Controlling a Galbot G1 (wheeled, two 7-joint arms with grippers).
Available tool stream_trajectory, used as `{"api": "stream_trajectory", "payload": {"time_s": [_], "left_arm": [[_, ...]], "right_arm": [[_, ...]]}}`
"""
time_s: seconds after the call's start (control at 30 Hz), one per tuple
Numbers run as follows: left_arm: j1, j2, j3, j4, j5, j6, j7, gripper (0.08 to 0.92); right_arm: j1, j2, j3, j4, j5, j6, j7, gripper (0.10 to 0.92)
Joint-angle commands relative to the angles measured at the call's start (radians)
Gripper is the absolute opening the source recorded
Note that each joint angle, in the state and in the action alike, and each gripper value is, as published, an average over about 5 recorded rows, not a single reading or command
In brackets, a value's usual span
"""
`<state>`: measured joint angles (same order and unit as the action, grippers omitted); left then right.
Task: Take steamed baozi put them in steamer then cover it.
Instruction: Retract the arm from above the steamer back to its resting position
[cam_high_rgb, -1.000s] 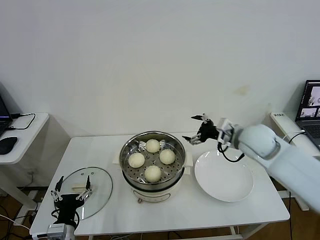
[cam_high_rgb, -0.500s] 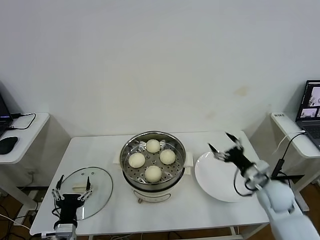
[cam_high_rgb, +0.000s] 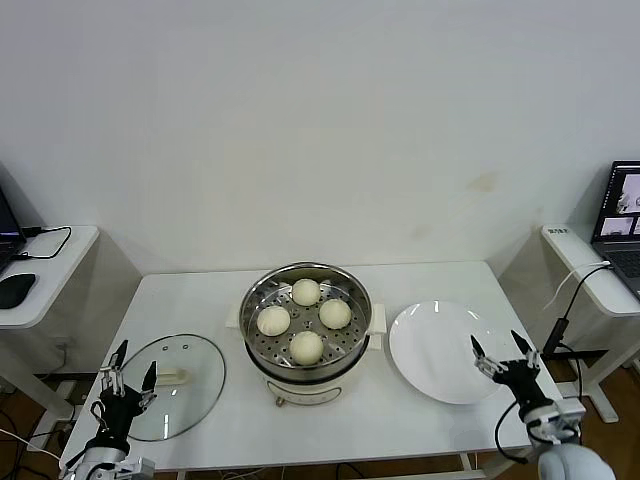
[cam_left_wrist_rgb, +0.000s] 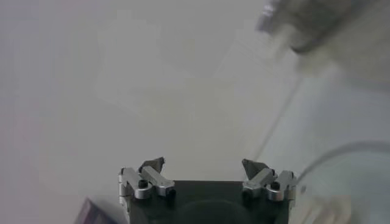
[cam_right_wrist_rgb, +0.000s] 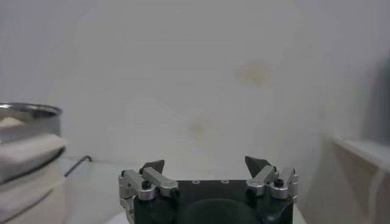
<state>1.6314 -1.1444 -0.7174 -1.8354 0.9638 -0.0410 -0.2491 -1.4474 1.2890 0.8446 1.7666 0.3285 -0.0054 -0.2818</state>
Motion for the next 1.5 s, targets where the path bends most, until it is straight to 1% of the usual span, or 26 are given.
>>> {"api": "stream_trajectory", "payload": {"time_s": [0.03,0.17,0.27,0.57,0.77,0.93,1.17,1.33,1.4,1.5], "left_arm": [[0.07,0.021,-0.015,0.059,0.377,-0.006,-0.002,0.823],[0.062,0.012,0.014,0.079,0.39,-0.005,-0.01,0.823],[0.033,0.012,0.034,0.122,0.392,-0.005,-0.014,0.823],[-0.132,0.033,0.073,0.25,0.362,-0.011,0.002,0.823],[-0.226,0.052,0.097,0.31,0.349,-0.011,0.013,0.823],[-0.279,0.058,0.112,0.343,0.338,-0.012,0.02,0.823],[-0.328,0.059,0.138,0.399,0.308,-0.016,0.03,0.823],[-0.333,0.058,0.14,0.429,0.284,-0.024,0.031,0.822],[-0.329,0.058,0.14,0.439,0.273,-0.027,0.032,0.807],[-0.325,0.057,0.139,0.448,0.261,-0.031,0.028,0.74]], "right_arm": [[-0.059,0.071,0.071,-0.025,-0.006,0.024,0.003,0.823],[-0.065,0.072,0.07,-0.026,-0.009,0.025,0.003,0.823],[-0.069,0.074,0.065,-0.021,-0.013,0.024,0.003,0.823],[-0.093,0.084,0.049,-0.01,-0.038,0.029,-0.004,0.823],[-0.112,0.093,0.056,-0.001,-0.046,0.037,-0.005,0.823],[-0.121,0.097,0.063,0.0,-0.049,0.042,-0.006,0.823],[-0.122,0.106,0.061,-0.006,-0.057,0.048,-0.007,0.823],[-0.123,0.105,0.061,-0.007,-0.059,0.049,-0.007,0.823],[-0.123,0.105,0.061,-0.009,-0.059,0.049,-0.007,0.823],[-0.122,0.104,0.059,-0.01,-0.06,0.049,-0.008,0.823]]}}
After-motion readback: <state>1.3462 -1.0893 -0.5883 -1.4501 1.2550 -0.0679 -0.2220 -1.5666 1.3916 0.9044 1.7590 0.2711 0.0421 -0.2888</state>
